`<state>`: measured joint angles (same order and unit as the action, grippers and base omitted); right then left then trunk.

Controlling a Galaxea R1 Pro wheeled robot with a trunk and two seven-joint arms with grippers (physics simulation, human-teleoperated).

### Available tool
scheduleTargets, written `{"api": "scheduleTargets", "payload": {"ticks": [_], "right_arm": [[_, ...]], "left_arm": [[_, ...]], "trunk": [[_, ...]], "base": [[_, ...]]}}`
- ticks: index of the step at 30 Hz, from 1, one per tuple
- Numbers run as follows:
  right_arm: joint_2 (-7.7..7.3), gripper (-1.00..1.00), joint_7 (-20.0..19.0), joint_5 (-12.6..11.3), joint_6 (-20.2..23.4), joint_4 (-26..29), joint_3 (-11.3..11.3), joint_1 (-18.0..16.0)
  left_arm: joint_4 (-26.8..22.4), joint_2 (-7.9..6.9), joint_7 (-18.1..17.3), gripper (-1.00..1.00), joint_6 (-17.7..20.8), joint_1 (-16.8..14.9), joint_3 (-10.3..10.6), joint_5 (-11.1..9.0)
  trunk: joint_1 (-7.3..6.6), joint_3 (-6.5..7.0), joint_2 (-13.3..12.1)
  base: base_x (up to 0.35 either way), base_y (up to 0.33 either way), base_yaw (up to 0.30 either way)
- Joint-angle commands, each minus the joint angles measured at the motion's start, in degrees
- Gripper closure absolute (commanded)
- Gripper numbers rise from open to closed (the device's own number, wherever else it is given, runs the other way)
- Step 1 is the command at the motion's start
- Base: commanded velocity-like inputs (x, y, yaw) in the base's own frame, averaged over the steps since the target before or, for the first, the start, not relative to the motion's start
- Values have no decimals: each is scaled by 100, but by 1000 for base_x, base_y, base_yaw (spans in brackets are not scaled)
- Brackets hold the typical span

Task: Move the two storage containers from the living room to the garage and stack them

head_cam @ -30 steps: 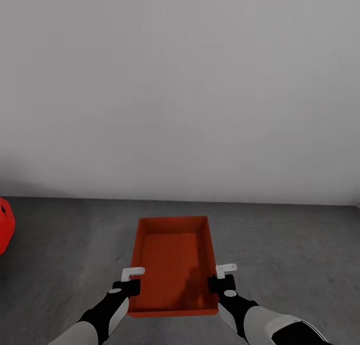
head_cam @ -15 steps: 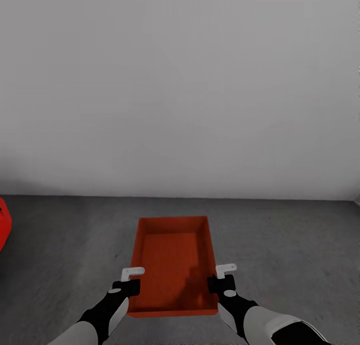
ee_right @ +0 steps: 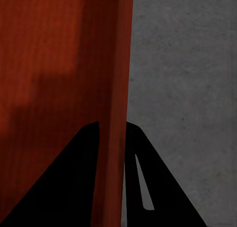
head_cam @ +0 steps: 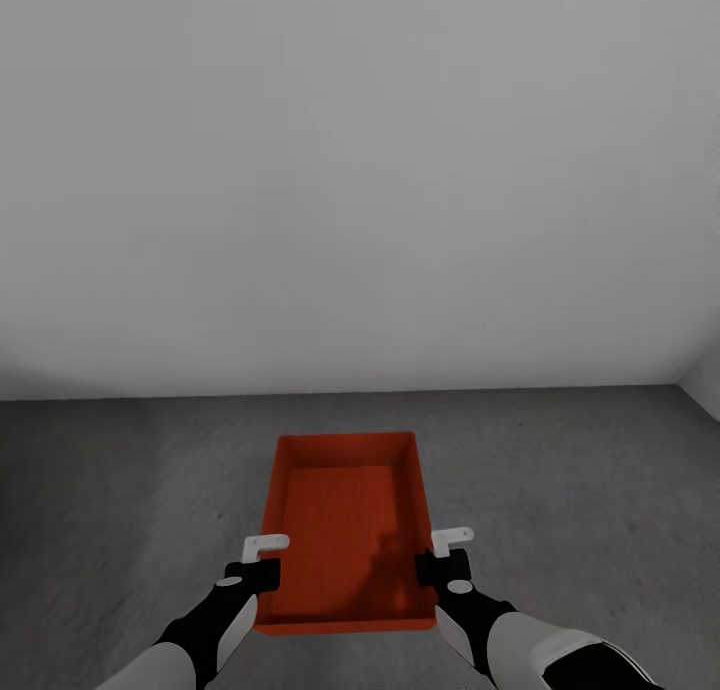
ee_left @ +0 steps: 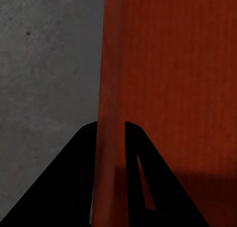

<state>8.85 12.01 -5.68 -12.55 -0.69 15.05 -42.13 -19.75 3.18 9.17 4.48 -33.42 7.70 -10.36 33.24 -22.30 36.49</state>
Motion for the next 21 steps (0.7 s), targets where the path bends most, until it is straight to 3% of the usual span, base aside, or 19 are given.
{"api": "scheduleTargets", "payload": {"ticks": [1, 21], "right_arm": [[3, 100, -59, 5, -2, -10, -196, 3], [3, 100, -53, 2, -2, -10, -196, 3]], "left_arm": [[-29, -2, 481, 100, -298, -7, -216, -150], [-37, -1, 481, 100, -298, -7, -216, -150]], "trunk": [[1, -7, 6], [1, -20, 6]], "base": [[0, 0, -7], [0, 0, -4]]}}
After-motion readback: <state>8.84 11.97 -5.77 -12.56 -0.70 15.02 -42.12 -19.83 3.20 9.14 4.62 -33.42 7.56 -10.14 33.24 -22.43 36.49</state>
